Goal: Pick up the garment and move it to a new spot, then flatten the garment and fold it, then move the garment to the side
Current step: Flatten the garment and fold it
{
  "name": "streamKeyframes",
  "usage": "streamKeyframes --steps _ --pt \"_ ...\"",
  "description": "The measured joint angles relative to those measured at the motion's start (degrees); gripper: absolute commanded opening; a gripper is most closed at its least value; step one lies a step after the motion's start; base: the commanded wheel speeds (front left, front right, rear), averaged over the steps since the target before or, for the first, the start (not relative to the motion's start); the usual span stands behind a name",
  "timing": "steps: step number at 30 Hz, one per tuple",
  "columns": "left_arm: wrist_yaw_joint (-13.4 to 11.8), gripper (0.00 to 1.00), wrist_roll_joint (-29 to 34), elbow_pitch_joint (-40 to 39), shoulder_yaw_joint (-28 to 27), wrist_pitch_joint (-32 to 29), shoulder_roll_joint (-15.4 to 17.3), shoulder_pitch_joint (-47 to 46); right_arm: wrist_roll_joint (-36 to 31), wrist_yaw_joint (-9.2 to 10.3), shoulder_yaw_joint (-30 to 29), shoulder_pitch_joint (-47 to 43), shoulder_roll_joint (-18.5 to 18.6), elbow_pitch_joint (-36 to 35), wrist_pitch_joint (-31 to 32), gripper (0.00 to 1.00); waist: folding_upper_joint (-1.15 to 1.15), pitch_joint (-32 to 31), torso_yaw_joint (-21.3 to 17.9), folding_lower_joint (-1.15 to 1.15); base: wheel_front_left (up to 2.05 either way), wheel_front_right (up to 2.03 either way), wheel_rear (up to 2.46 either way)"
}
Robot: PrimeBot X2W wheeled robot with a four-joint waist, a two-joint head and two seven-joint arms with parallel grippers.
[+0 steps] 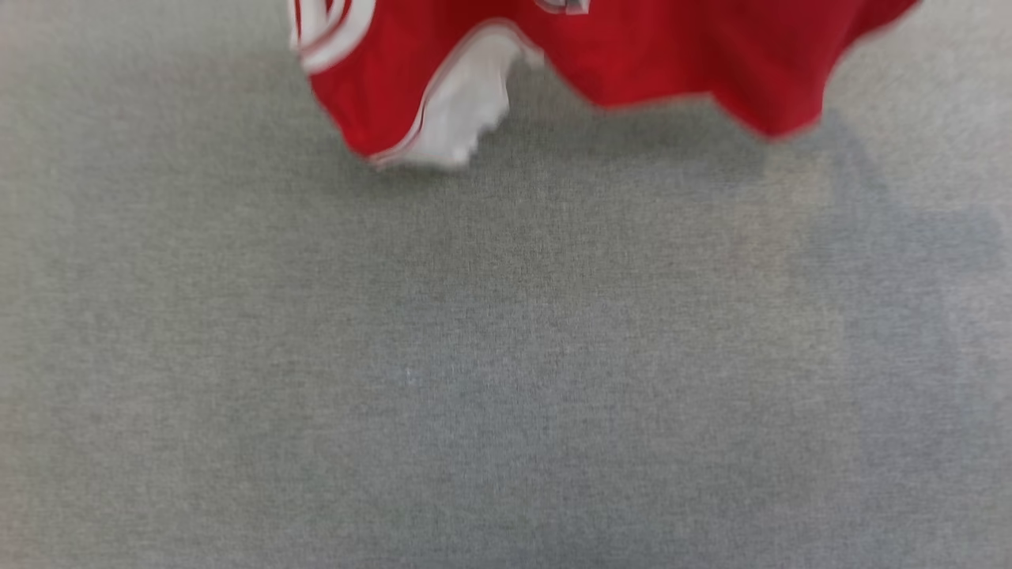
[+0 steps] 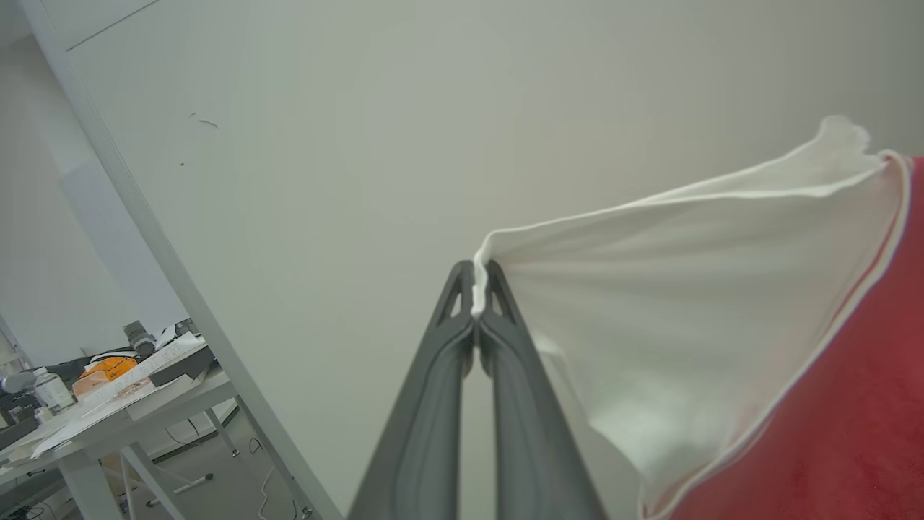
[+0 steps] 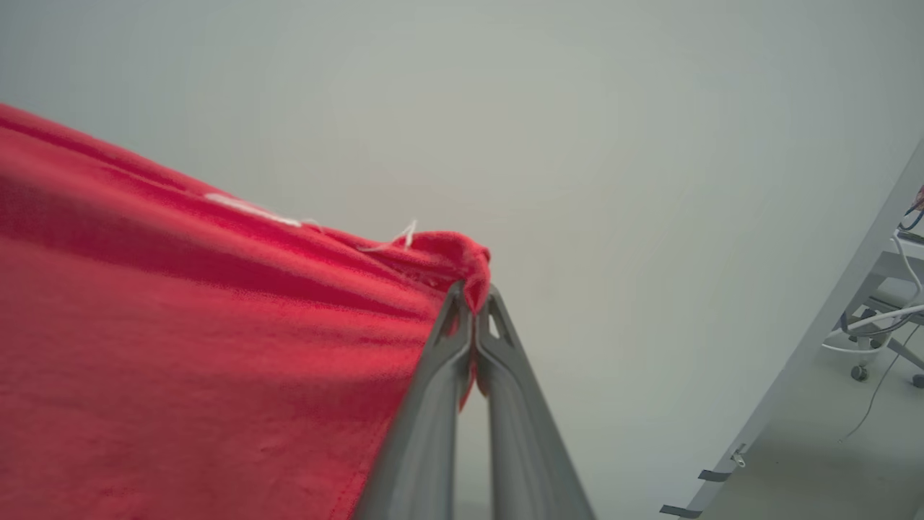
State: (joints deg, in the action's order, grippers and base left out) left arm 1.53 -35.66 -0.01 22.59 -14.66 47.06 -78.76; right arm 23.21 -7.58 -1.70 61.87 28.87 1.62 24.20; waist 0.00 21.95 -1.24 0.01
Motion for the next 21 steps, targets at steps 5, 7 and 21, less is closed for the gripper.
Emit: streamKeyframes --steps 5,7,21 --pt "3.4 0.0 4.7 10.4 2.9 0.8 -2.5 -13.1 -3.6 -0.02 2.2 11.2 -2.0 9.1 -4.9 0.0 0.0 5.9 -0.1 0.01 0.0 0.0 0.0" --pt "4.1 0.0 5.8 14.9 3.5 2.5 -4.3 -18.0 -5.3 -0.02 2.7 15.3 -3.1 12.6 -7.3 0.0 0.0 8.0 -0.2 0.01 0.0 0.0 0.0" --pt "5.8 0.0 10.6 42.6 7.3 24.2 -12.6 -33.9 -19.0 -0.03 -0.6 32.2 -11.8 36.6 -24.7 0.0 0.0 18.3 0.2 0.01 0.0 0.0 0.0"
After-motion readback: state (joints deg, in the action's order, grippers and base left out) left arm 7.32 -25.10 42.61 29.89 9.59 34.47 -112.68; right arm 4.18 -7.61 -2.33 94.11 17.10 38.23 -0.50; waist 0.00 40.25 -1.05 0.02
